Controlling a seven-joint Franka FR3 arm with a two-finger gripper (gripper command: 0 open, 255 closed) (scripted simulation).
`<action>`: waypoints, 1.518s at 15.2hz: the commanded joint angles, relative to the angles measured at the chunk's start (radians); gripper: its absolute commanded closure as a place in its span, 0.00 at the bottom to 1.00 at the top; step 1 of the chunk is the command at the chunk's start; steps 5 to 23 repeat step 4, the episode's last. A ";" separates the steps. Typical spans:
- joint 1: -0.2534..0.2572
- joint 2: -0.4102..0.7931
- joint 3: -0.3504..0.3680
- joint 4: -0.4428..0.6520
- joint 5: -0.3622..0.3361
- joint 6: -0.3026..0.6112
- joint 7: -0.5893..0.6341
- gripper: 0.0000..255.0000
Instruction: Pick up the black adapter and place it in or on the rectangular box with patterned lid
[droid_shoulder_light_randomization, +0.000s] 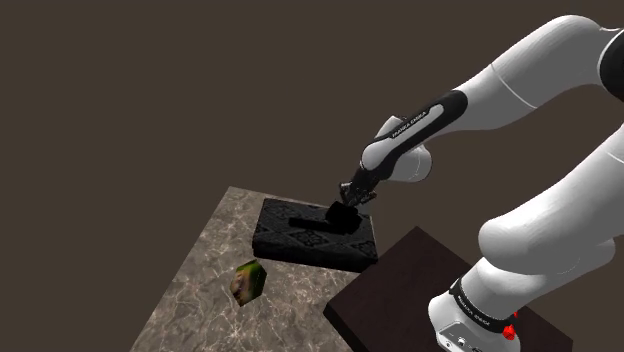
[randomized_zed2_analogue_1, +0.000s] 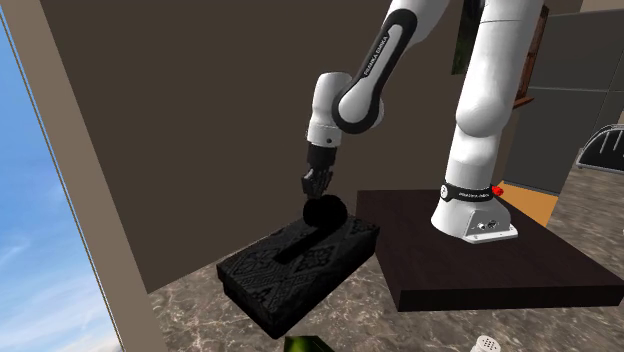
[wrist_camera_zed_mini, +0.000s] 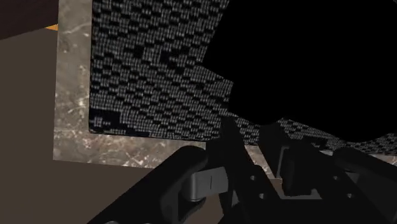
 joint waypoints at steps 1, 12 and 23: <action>0.002 0.011 0.006 -0.002 -0.009 -0.117 0.012 1.00; 0.001 -0.002 0.007 0.008 -0.019 -0.138 0.026 1.00; 0.001 -0.002 0.007 0.008 -0.019 -0.138 0.026 1.00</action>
